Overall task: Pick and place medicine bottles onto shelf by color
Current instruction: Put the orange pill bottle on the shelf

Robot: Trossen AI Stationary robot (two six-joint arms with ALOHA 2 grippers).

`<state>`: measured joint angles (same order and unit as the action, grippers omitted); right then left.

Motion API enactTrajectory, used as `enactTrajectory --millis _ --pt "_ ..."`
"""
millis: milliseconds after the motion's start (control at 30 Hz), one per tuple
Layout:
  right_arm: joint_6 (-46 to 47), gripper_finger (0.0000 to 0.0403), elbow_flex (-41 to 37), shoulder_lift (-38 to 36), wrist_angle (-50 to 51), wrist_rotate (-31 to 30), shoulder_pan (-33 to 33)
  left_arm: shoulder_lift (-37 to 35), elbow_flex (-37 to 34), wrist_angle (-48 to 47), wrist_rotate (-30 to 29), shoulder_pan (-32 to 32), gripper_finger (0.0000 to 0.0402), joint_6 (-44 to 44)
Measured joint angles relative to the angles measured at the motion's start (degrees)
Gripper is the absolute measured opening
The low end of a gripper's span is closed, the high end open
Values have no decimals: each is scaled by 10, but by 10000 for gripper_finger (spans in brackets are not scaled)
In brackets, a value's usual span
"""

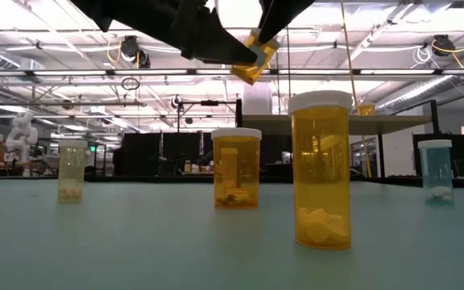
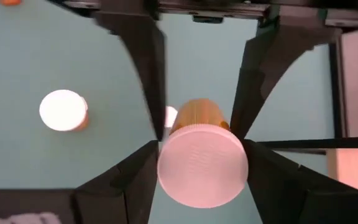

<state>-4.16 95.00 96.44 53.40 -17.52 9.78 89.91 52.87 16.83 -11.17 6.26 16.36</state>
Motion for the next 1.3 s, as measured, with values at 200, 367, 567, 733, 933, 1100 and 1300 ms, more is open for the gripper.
enactTrajectory --millis 200,367,567,733,933,1100,1300 --pt "4 211 0 -31 19 26 -1 0 0 -1 -44 19 351 7" --pt "6 210 0 -61 58 28 -15 0 0 -15 -68 29 396 32" --pt "-5 210 0 -92 108 78 -79 0 0 -37 -104 24 386 39" --pt "-26 210 21 -98 201 124 -157 0 0 -45 -104 11 363 21" --pt "-97 210 47 -98 302 132 -239 0 0 -44 -103 4 342 15" --pt "-146 210 54 -98 365 132 -300 0 0 -38 -98 5 331 20" --pt "-217 210 54 -98 366 133 -371 0 0 -29 -84 5 322 33"
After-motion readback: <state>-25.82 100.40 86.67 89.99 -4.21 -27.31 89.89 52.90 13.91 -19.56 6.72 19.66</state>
